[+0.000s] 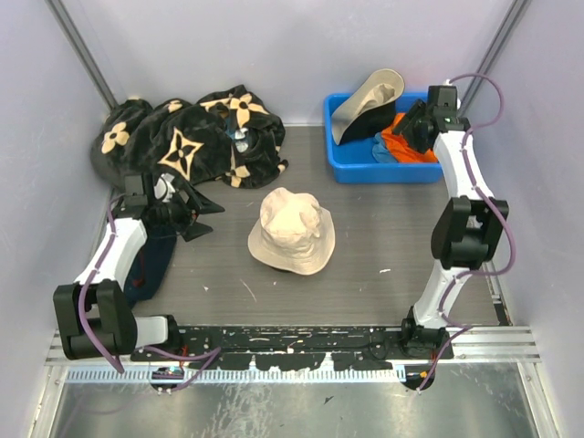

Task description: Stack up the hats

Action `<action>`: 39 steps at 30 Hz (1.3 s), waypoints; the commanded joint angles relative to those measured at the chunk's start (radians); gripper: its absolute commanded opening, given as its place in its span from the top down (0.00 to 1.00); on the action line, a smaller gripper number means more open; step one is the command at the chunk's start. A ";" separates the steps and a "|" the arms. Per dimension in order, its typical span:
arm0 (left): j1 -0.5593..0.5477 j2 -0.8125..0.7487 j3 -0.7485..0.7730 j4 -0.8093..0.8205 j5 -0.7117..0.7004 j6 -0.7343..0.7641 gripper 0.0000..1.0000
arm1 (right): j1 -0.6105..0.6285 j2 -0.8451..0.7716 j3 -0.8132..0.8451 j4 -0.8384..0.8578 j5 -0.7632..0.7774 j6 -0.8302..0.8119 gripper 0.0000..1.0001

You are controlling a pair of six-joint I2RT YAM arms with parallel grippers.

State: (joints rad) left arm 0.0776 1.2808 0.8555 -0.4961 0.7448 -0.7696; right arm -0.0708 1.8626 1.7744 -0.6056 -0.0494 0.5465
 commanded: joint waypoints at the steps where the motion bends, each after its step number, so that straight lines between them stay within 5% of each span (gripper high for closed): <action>1: -0.002 0.036 0.035 -0.019 0.006 0.014 0.17 | -0.013 0.108 0.118 -0.018 0.043 -0.013 0.38; 17: -0.002 0.143 0.088 -0.038 -0.025 0.041 0.17 | -0.030 0.272 0.063 0.367 0.084 0.375 0.43; 39: -0.002 0.214 0.153 -0.077 -0.045 0.073 0.17 | -0.030 0.373 0.139 0.375 0.244 0.599 0.48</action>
State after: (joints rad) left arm 0.0776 1.4837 0.9749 -0.5488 0.6975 -0.7074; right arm -0.0959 2.2730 1.8900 -0.3050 0.1303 1.1233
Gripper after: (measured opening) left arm 0.830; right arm 0.525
